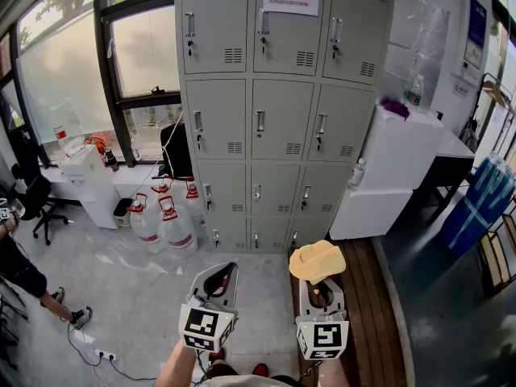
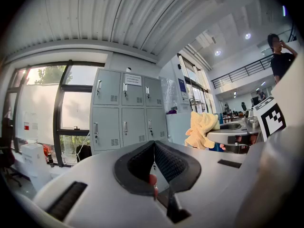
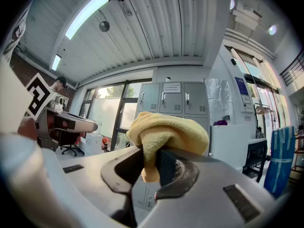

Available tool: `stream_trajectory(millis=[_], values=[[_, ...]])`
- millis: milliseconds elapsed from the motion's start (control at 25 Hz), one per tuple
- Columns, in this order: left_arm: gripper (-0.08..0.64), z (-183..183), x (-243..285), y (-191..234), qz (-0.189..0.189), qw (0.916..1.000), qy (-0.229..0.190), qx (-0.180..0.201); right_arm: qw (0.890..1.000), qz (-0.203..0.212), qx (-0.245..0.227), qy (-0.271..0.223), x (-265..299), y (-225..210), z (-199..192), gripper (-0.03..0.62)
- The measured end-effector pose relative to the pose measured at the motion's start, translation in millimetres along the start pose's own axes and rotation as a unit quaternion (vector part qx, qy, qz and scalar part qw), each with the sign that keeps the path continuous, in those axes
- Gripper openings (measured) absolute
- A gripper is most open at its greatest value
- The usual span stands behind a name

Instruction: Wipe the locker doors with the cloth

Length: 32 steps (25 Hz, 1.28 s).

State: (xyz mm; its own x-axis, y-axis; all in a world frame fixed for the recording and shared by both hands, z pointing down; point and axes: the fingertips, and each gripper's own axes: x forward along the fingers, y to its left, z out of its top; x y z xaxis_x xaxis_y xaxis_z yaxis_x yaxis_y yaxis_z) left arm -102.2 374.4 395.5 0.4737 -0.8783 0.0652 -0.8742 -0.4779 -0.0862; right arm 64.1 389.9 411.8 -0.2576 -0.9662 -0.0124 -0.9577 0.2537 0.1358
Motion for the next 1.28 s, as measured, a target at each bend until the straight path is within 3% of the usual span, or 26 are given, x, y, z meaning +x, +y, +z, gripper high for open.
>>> stream_trajectory(millis=[760, 1040, 1280], values=[[0.023, -0.3, 24.0, -1.5, -0.003, 1.0000, 0.001, -0.001, 1.000, -0.003, 0.004, -0.007, 10.6, -18.1, -4.7, 0.074], [0.023, -0.5, 70.2, 20.6, -0.002, 1.0000, -0.002, -0.003, 1.000, -0.001, 0.003, -0.006, 54.6, -30.4, -12.5, 0.074], [0.023, 0.0, 131.4, 63.4, -0.003, 1.0000, 0.000, -0.004, 1.000, -0.005, 0.010, 0.000, 128.2, -42.9, -15.0, 0.073]])
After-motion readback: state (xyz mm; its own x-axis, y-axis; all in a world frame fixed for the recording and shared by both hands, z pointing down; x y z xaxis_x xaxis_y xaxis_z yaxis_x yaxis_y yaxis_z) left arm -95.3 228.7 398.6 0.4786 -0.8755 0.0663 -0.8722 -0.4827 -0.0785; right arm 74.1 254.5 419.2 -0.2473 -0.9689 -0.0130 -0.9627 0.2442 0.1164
